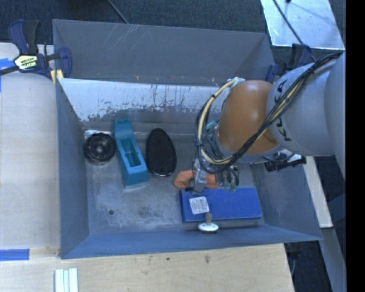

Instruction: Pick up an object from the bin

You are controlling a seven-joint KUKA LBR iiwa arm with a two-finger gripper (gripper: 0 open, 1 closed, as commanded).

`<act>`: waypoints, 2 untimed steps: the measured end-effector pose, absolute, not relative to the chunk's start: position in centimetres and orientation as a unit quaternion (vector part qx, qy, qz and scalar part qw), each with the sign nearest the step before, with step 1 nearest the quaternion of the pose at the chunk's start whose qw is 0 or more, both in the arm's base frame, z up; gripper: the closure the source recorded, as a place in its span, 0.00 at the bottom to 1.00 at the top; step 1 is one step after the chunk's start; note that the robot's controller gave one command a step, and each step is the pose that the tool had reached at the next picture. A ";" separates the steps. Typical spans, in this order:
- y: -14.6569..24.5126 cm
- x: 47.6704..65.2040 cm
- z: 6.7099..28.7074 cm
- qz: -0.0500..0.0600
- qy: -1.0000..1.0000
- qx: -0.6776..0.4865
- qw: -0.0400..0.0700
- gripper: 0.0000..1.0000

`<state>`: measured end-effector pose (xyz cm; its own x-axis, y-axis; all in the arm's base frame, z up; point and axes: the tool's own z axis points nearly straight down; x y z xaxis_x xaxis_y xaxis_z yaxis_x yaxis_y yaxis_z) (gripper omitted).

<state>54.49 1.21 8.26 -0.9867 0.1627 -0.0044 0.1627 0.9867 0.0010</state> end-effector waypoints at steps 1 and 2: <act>1.2 54.5 8.3 0.000 0.997 0.082 0.002 1.00; 2.7 56.3 9.8 0.000 0.997 0.078 0.001 1.00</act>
Offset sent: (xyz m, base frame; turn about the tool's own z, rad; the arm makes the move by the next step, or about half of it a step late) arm 0.0265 0.0238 0.0236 -0.0113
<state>56.29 2.72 9.82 -0.9879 0.1549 -0.0014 0.1549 0.9879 -0.0001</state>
